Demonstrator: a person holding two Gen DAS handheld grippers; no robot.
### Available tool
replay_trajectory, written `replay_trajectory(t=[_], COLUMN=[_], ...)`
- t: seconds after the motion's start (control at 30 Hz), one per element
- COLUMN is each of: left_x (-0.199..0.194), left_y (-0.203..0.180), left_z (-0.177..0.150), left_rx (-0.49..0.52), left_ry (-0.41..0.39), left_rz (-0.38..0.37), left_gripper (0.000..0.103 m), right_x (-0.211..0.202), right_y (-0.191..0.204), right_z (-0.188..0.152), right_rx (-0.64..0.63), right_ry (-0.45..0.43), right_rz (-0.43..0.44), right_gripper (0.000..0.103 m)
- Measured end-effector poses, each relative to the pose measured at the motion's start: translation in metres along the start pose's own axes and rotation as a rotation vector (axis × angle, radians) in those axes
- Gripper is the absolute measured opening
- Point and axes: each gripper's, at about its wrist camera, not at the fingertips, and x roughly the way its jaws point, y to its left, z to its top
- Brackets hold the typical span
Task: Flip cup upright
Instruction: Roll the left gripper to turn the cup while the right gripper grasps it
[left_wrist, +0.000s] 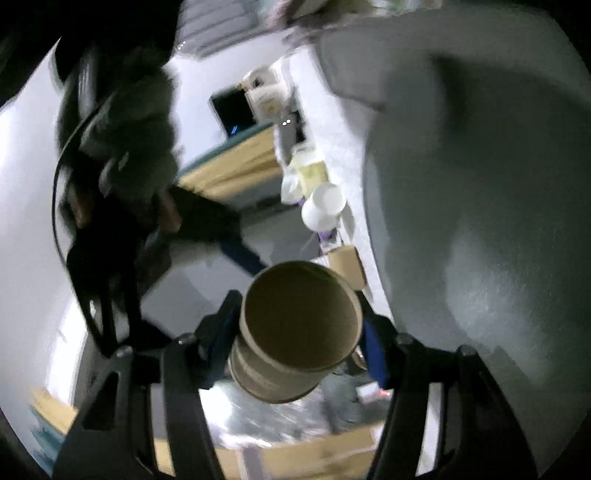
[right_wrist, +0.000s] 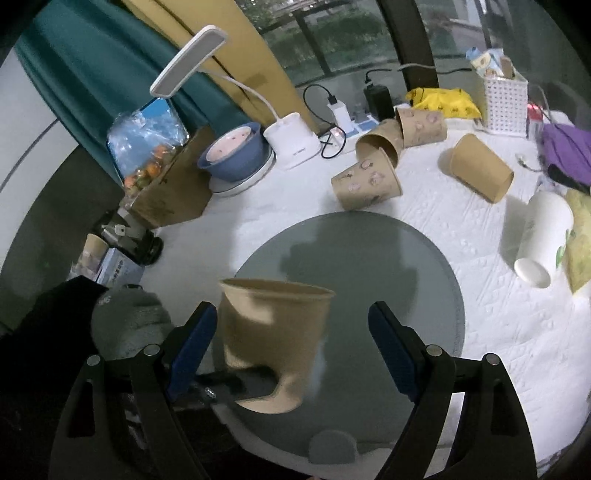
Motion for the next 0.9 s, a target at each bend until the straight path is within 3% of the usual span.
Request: replay_trajectory(t=[0.13, 0.7, 0.9], left_x=[0.015, 0.037, 0.042], left_y=[-0.007, -0.010, -0.007], left_z=[-0.005, 0.007, 0.008], left_rx=[0.094, 0.276, 0.319], left_ry=[-0.009, -0.003, -0.010], left_rz=[-0.009, -0.070, -0.044], left_gripper=[0.060, 0.060, 0.061], right_x=[0.002, 0.011, 0.019], right_y=[-0.004, -0.020, -0.017], right_z=[0.000, 0.009, 0.015], right_rx=[0.034, 0.086, 0.078], right_ry=[-0.003, 0.025, 0.051], right_rz=[-0.001, -0.026, -0.065], right_gripper=[0.087, 0.087, 0.087])
